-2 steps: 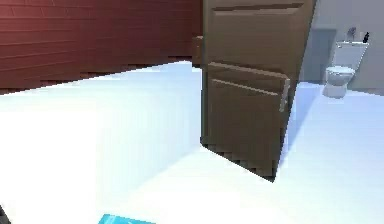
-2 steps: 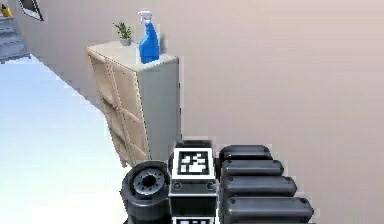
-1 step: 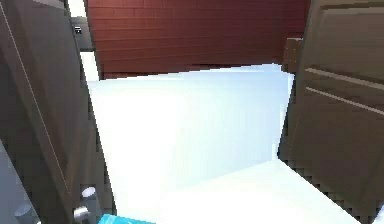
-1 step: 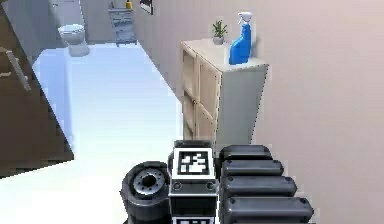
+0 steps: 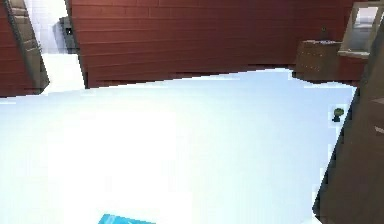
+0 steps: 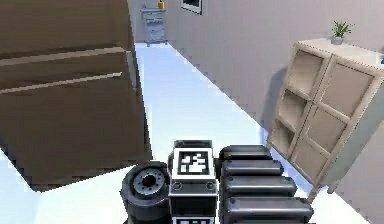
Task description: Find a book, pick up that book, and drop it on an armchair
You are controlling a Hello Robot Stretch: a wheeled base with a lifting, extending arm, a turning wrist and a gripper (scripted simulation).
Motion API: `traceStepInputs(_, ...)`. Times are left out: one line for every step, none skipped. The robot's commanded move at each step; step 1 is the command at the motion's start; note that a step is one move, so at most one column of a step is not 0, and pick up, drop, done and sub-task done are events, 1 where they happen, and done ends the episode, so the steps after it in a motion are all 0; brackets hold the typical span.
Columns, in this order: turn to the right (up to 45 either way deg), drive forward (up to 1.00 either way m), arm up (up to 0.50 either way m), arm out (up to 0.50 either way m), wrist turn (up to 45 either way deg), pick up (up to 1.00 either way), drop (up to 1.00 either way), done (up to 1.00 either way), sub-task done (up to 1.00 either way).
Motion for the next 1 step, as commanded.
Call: traceStepInputs(-9.0, 0.0, 0.0, 0.0, 0.0, 0.0, 0.0, 0.0, 0.0)
